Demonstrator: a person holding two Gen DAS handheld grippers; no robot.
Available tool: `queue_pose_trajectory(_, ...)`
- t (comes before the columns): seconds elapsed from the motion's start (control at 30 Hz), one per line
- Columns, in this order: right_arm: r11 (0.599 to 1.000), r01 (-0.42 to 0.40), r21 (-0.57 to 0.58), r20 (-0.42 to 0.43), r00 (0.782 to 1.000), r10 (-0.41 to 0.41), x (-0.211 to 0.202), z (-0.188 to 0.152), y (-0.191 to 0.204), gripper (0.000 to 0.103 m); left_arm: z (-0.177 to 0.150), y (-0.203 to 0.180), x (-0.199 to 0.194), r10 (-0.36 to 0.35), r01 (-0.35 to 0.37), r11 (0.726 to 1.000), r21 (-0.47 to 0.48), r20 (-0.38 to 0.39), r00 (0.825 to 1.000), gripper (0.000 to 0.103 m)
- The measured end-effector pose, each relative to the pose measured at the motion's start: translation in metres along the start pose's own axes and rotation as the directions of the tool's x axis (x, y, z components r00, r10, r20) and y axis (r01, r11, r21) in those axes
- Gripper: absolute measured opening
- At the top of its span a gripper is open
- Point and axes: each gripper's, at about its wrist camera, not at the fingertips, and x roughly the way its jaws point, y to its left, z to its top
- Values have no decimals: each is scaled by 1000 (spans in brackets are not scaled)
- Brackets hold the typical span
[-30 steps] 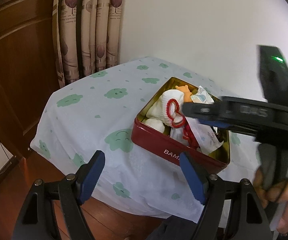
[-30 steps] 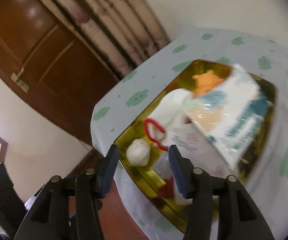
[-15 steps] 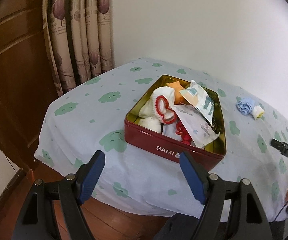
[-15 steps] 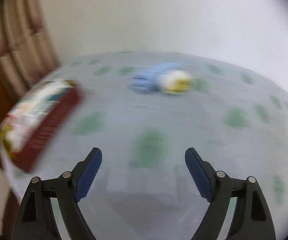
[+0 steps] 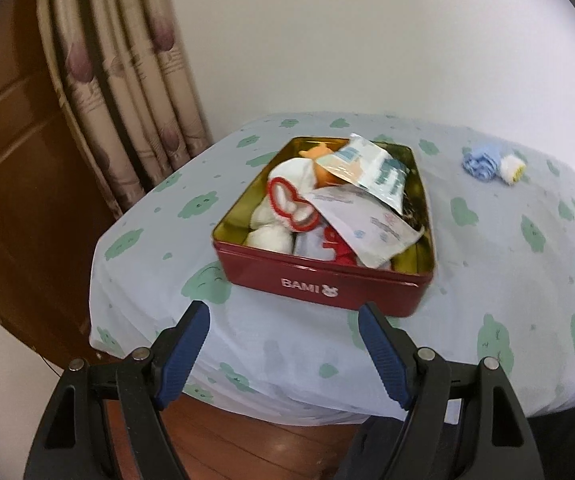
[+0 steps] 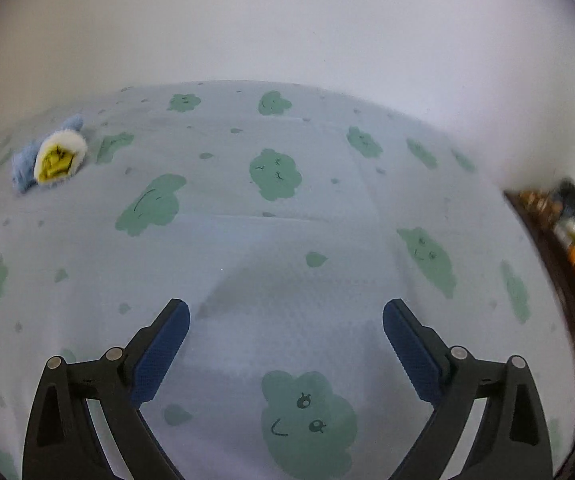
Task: Organize soft objects
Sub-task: 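Move the right gripper toward the blue cloth and white-yellow roll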
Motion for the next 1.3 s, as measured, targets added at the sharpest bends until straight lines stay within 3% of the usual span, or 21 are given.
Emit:
queue_pose_trajectory(0.07, 1000, -5, 16, 0, 1000, 5, 2, 2, -3, 102, -1, -11, 1, -7, 8, 999, 41, -10, 1000, 79)
queue_pose_trajectory(0.33, 994, -85, 70, -81, 993, 90, 14, -4, -9, 102, 7, -63, 3, -56, 60, 989, 134, -40, 998, 79)
queue_pose_trajectory(0.93, 993, -106, 58, -77, 991, 110, 13, -6, -6, 102, 40, -187, 26, -100, 114, 918, 380, -56, 993, 79)
queue_pose_trajectory(1.3, 987, -144, 77, -53, 987, 149, 10, -6, -8, 102, 74, -226, 66, -142, 181, 884, 430, -122, 982, 79)
